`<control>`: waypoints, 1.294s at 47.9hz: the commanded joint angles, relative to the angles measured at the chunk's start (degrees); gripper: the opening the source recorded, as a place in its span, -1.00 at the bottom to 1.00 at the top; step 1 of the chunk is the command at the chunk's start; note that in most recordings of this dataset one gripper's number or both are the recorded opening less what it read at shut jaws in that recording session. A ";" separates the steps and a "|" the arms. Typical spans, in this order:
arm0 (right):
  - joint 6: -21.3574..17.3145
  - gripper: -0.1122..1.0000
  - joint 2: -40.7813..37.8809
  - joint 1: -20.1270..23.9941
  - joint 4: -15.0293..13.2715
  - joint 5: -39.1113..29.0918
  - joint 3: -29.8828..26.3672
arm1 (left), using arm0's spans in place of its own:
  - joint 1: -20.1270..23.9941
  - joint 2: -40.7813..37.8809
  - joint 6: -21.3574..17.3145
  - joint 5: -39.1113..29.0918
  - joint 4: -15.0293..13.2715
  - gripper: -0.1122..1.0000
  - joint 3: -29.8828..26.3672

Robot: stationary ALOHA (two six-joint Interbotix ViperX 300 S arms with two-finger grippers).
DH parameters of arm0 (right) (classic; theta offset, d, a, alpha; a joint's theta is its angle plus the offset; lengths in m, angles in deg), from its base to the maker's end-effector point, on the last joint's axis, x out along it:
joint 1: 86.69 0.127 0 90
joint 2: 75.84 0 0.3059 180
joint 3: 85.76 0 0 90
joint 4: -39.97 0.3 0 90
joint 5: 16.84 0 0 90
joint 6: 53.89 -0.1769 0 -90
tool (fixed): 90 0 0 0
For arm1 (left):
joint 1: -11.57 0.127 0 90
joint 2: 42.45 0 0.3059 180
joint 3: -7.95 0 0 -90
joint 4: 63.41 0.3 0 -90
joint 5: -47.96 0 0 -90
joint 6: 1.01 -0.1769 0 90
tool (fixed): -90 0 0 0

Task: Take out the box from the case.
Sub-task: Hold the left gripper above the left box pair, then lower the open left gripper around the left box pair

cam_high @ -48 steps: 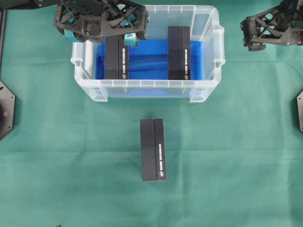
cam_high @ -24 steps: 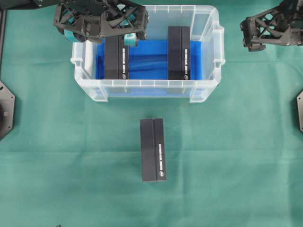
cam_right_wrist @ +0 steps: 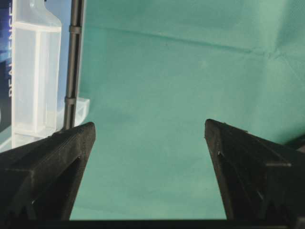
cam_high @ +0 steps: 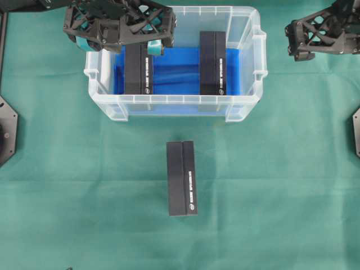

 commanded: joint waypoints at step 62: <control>0.18 0.84 0.79 0.88 -0.35 1.41 -0.18 | 2.99 0.35 1.05 12.66 0.97 0.80 11.87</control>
